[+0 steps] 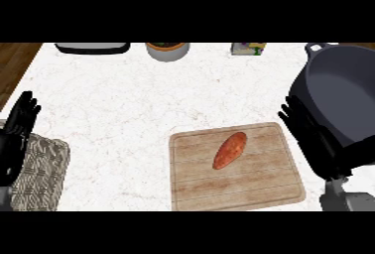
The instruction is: Pick the sweet potato from the cutting board and place it in the pot
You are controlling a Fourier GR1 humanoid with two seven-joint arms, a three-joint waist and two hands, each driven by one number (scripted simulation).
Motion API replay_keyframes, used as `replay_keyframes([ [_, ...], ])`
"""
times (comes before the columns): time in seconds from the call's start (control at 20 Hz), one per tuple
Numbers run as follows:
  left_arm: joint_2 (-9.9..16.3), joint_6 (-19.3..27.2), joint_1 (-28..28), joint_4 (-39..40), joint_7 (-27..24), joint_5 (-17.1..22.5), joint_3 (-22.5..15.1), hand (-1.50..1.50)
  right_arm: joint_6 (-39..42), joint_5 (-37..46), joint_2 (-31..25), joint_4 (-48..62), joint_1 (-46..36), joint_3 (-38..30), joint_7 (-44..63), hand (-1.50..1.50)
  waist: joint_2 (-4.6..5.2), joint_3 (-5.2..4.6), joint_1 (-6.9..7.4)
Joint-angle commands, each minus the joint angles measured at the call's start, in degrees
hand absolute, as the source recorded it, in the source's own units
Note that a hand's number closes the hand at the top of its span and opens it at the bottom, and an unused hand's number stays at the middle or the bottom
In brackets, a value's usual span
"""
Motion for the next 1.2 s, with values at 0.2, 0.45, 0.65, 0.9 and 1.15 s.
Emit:
replay_keyframes([
  [0.2,-1.3,3.3,-1.4,-5.7,4.6,6.7,0.9,0.0,-14.4,12.4,-3.4,1.5,-2.4,-9.7,-10.5,1.5,-0.32,0.92,-1.44],
  [0.45,-0.1,4.8,1.5,-9.7,6.0,12.6,-1.2,0.0,-27.1,28.0,-3.7,5.8,1.5,-7.8,-16.2,-1.5,0.19,0.99,-1.91],
  [0.65,-0.4,9.1,-2.2,-11.2,11.1,11.2,-3.2,0.0,-30.7,29.4,3.1,4.4,3.8,-4.7,-27.1,-1.5,0.07,0.9,-2.33],
  [0.9,-2.7,8.8,-6.3,-6.5,10.9,8.7,-4.9,0.0,-28.8,33.7,-0.1,-4.4,7.8,-0.9,-21.6,-1.5,-0.22,0.72,-1.29],
  [1.15,-2.6,12.6,-8.5,-8.8,14.9,6.7,-6.7,0.0,-19.0,37.5,-8.1,-12.8,9.1,5.2,-3.2,-1.5,-0.37,0.59,-1.8],
])
